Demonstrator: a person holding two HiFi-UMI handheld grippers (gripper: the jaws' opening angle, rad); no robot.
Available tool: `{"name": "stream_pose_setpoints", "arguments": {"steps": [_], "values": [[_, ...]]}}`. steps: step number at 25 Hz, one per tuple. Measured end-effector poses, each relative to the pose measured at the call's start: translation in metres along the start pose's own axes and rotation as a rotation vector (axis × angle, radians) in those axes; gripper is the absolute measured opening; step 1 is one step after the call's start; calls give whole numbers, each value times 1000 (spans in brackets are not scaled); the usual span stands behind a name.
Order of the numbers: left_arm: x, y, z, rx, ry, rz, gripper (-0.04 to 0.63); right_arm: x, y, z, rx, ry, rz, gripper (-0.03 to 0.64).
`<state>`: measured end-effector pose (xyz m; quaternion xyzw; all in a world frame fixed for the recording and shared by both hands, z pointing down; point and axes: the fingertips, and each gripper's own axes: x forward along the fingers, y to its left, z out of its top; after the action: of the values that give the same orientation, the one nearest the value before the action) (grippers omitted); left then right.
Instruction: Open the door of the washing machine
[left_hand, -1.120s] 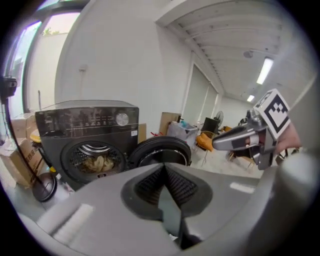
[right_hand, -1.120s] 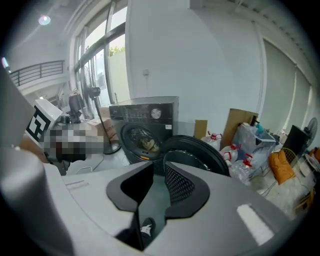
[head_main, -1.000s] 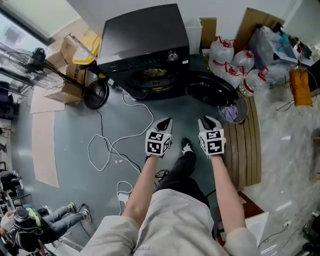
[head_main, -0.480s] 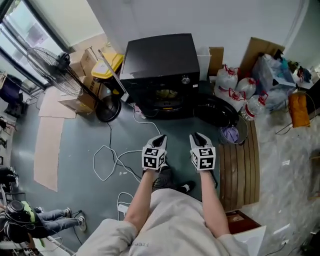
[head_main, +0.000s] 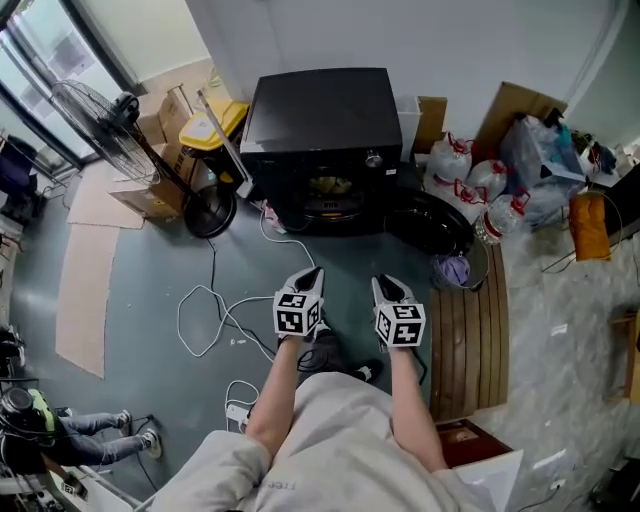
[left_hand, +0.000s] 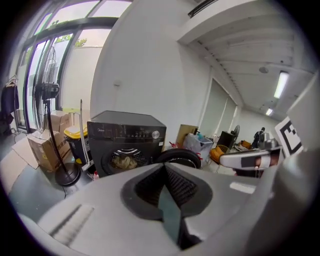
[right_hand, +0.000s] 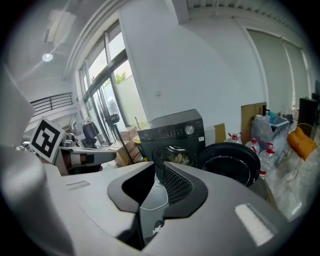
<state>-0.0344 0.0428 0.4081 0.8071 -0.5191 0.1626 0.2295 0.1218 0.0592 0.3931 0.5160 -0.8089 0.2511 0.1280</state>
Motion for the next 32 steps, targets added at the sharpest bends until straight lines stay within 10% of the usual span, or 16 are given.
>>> {"name": "stream_pose_setpoints", "arguments": {"steps": [32], "values": [[-27,-32,24,23,-69,6,57,-17,29,6,-45,-31,40,0]]}}
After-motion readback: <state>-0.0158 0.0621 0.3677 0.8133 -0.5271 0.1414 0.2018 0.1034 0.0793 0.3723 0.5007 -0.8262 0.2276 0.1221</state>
